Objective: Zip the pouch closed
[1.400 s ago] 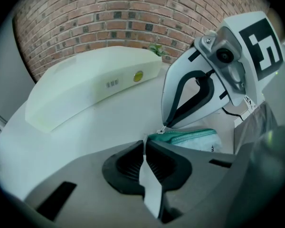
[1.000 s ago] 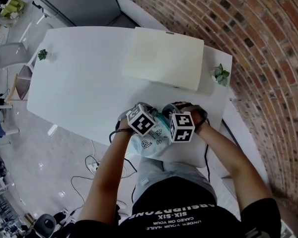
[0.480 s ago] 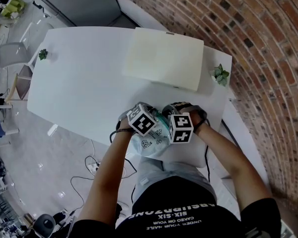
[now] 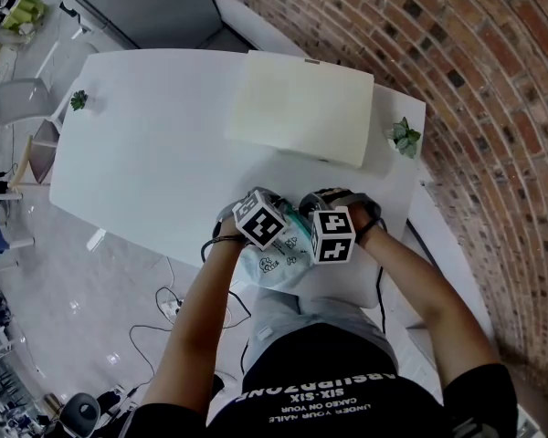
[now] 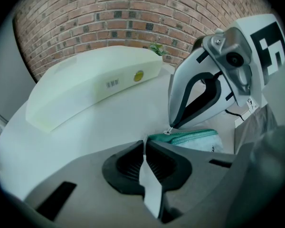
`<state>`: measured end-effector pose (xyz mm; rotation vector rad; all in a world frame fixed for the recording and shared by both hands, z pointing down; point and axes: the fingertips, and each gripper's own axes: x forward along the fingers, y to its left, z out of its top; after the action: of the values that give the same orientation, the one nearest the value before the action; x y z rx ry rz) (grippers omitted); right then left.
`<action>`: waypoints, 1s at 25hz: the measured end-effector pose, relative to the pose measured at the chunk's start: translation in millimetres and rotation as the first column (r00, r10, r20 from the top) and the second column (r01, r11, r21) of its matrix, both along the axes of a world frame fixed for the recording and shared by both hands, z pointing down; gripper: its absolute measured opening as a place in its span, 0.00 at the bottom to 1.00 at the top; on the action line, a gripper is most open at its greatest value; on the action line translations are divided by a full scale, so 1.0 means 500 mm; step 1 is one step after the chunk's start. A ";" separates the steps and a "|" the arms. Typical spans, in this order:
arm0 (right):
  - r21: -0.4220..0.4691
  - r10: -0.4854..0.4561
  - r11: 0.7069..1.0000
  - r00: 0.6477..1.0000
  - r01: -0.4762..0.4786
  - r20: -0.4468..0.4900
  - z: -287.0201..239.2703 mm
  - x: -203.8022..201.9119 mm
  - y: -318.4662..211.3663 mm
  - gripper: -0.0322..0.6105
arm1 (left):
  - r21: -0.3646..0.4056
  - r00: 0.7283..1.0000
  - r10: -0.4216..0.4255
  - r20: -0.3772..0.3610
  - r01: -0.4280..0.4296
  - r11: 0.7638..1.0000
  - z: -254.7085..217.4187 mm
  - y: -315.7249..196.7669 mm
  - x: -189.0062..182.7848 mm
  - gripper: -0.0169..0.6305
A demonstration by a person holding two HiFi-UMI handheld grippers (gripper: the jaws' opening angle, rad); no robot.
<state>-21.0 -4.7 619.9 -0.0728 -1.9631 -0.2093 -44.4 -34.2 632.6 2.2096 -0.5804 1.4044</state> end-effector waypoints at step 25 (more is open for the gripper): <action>-0.045 -0.139 0.989 0.989 0.138 -0.044 -0.009 0.011 0.018 0.05 | -0.004 1.000 -0.004 0.001 0.004 1.000 0.002 0.001 -0.001 0.06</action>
<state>-15.7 4.3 615.5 -0.2400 -1.9172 -0.2551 -44.7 -33.6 633.4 2.2037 -0.5811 1.4033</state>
